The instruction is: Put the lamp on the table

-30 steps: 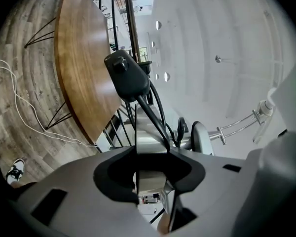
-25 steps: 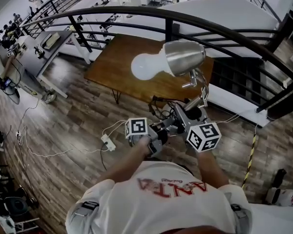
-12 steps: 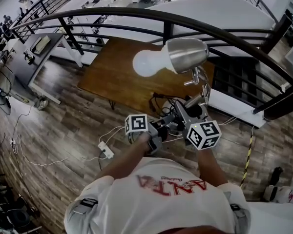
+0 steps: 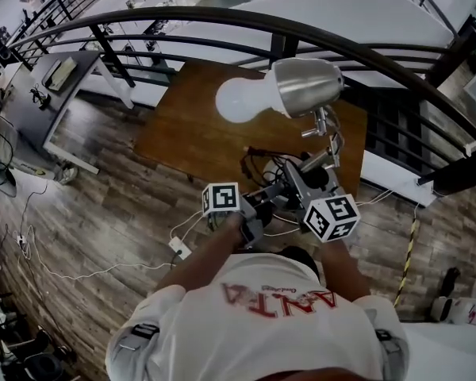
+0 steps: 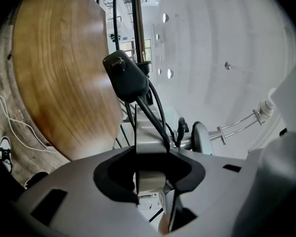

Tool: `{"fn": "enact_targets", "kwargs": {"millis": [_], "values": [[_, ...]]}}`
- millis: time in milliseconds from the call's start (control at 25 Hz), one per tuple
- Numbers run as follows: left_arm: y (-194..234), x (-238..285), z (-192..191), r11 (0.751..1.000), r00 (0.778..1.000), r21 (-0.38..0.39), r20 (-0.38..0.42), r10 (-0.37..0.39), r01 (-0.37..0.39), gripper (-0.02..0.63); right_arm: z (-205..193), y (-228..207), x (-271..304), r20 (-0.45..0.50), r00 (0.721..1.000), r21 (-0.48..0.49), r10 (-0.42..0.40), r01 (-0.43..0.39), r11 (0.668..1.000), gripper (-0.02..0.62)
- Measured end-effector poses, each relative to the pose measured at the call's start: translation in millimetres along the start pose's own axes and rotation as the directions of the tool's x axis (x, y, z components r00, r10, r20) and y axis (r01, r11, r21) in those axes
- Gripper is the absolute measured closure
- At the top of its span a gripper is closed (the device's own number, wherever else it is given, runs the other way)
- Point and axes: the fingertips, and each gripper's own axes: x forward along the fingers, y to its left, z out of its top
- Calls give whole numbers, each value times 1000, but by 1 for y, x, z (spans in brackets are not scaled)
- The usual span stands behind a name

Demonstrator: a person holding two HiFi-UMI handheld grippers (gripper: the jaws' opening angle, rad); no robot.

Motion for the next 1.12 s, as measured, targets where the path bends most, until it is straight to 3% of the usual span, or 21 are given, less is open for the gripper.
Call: {"fn": "enact_targets", "kwargs": {"millis": [400, 640, 840, 1120], "values": [[28, -12, 46, 999, 999, -48, 35, 24, -22, 454, -20, -4, 58, -53, 998, 30, 28, -26, 999, 417], [40, 5, 69, 997, 998, -65, 37, 50, -48, 454, -25, -29, 82, -67, 997, 59, 42, -38, 998, 417], [46, 53, 86, 996, 999, -79, 6, 47, -46, 454, -20, -79, 91, -72, 997, 60, 14, -10, 998, 417], [74, 156, 110, 994, 996, -89, -76, 50, -57, 454, -25, -192, 97, -78, 994, 76, -71, 77, 994, 419]]}}
